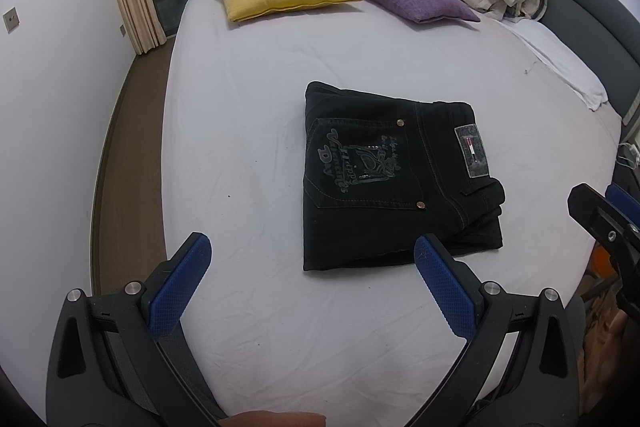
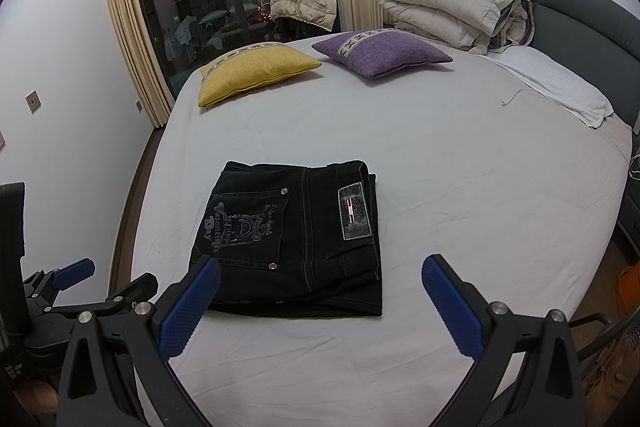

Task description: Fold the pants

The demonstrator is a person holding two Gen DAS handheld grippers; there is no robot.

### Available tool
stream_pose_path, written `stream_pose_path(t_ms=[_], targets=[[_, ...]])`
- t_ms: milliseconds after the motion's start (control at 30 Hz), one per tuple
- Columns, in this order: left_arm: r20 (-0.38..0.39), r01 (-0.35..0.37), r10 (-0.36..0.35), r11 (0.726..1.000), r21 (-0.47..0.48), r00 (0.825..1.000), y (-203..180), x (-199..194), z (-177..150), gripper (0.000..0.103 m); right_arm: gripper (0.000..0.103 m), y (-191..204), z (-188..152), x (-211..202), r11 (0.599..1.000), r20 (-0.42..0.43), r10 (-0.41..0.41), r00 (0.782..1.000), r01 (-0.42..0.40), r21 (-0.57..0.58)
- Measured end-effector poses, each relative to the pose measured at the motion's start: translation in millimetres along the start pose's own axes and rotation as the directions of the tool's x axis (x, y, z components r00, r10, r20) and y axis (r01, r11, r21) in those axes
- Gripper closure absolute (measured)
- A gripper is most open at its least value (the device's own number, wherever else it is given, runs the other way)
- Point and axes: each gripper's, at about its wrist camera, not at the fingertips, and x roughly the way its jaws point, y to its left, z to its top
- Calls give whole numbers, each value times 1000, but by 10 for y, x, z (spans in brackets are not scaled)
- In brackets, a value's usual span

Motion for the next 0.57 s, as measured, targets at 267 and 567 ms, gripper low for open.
stream_pose_path(t_ms=[267,567], targets=[[-4,0,0,1000,0,1000,3,19,-1,0,0,-5,11,-5,1000,0,0,1000,0,0],[6,-2,2,1000,7,1000,4,19,6,0,0,-6,3,-4,1000,-1,0,1000,0,1]])
